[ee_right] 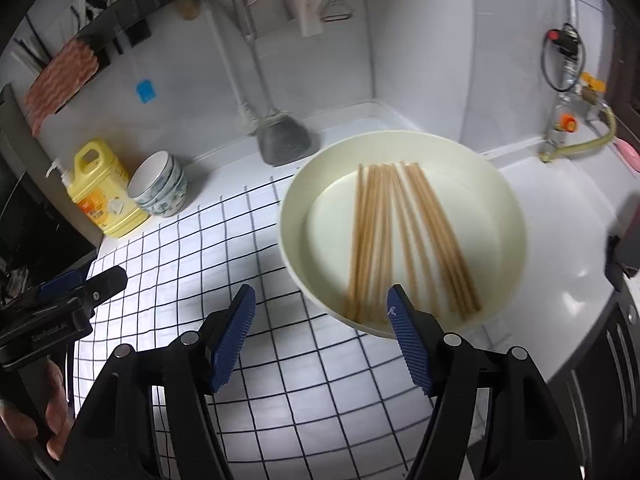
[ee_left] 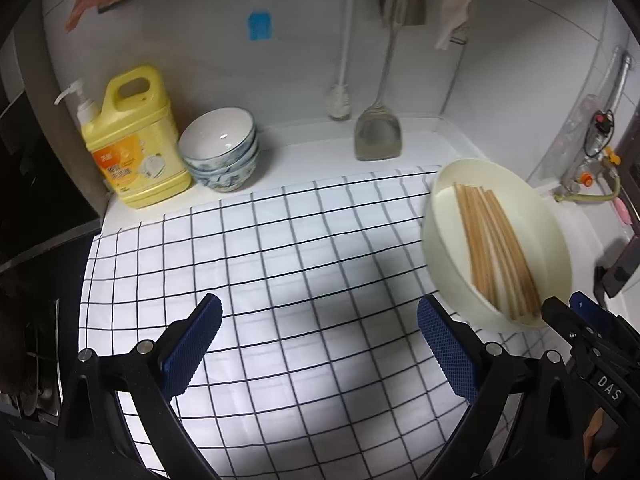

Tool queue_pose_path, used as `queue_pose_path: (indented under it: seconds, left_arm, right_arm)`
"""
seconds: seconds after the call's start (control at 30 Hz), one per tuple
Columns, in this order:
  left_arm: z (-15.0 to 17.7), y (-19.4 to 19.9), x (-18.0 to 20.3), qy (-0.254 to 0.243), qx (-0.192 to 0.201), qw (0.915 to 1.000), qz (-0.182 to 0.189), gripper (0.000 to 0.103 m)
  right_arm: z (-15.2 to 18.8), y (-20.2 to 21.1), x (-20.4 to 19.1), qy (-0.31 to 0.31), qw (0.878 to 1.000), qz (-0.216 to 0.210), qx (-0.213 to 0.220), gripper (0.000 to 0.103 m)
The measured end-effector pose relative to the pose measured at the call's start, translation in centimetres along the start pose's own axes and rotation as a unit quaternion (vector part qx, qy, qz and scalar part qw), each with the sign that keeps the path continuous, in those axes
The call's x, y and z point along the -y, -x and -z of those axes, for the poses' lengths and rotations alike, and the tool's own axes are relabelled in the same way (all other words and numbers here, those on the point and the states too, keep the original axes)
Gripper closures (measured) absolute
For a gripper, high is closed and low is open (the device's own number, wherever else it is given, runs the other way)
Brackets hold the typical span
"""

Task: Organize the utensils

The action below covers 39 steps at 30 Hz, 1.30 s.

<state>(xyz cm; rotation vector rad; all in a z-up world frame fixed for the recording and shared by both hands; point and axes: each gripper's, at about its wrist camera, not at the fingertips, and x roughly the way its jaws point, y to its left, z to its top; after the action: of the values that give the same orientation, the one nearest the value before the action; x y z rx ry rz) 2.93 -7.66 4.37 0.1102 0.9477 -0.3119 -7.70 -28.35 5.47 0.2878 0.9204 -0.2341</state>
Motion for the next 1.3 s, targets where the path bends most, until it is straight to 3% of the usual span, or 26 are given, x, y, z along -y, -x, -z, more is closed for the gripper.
queue_pose_path:
  seconds: [0.37, 1.3]
  left_arm:
    - [-0.7, 1.4, 1.8, -0.024, -0.003, 0.9997, 0.000, 0.006]
    - [-1.0, 1.5, 1.9, -0.028, -0.006, 0.9996, -0.001, 0.006]
  right_arm:
    - [-0.8, 2.2, 0.5, -0.018, 0.999, 0.035, -0.002, 0.032]
    - [-0.7, 2.0, 0.5, -0.035, 0.998, 0.051, -0.012, 0.032]
